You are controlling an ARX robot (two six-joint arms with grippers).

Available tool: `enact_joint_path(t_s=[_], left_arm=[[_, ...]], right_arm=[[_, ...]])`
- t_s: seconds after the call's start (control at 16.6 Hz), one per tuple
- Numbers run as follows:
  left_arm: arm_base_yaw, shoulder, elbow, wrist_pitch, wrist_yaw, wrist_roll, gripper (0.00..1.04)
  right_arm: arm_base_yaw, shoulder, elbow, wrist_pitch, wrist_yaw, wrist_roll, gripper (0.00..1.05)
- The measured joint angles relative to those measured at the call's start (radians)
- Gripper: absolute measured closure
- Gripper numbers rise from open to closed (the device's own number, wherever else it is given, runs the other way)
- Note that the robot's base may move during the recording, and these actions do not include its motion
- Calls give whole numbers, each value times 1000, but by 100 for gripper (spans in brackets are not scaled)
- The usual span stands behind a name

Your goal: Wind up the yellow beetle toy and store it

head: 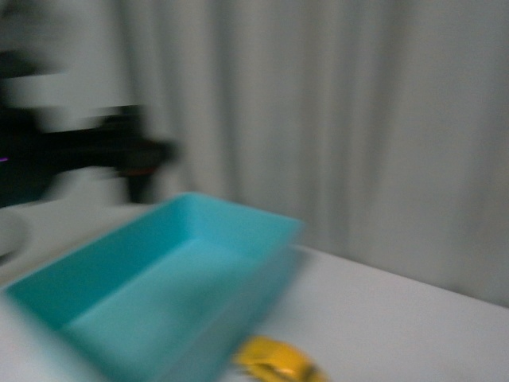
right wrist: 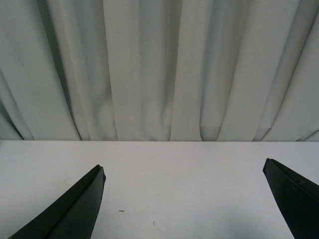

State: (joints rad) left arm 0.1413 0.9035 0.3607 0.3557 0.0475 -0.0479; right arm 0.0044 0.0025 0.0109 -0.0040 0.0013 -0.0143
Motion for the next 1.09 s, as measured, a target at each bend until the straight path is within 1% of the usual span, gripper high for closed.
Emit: enact_joint_path(t_s=[0.06,0.18,0.3,0.42,0.48,0.6,0.72,0.85,0.97,1.09], left_arm=[[3,97,73,3,49,74,7],[-29,238,216,-76,135,212,7],[-84,355,362,-189,182,352,7],[-138,452,497,-302,180,530,7],[-171,497,549,-362,172,632,7],[-249,595,626,-530,147,878,7],[-294,651,656,-619,107,1030,7],[-357,746,687,-724,21,1239,7],[-397,840,689,-734,-67,1417,7],[-426,906,689,-728,-81,1495,7]], right_arm=[[0,0,0,-1,0,0,7],[0,0,0,0,-1,0,7],[0,0,0,0,-1,0,7],[0,0,0,0,-1,0,7],[0,0,0,0,-1,0,7],[0,0,0,0,-1,0,7],[0,0,0,0,-1,0,7],[0,0,0,0,-1,0,7],[0,0,0,0,-1,0,7],[0,0,0,0,-1,0,7]])
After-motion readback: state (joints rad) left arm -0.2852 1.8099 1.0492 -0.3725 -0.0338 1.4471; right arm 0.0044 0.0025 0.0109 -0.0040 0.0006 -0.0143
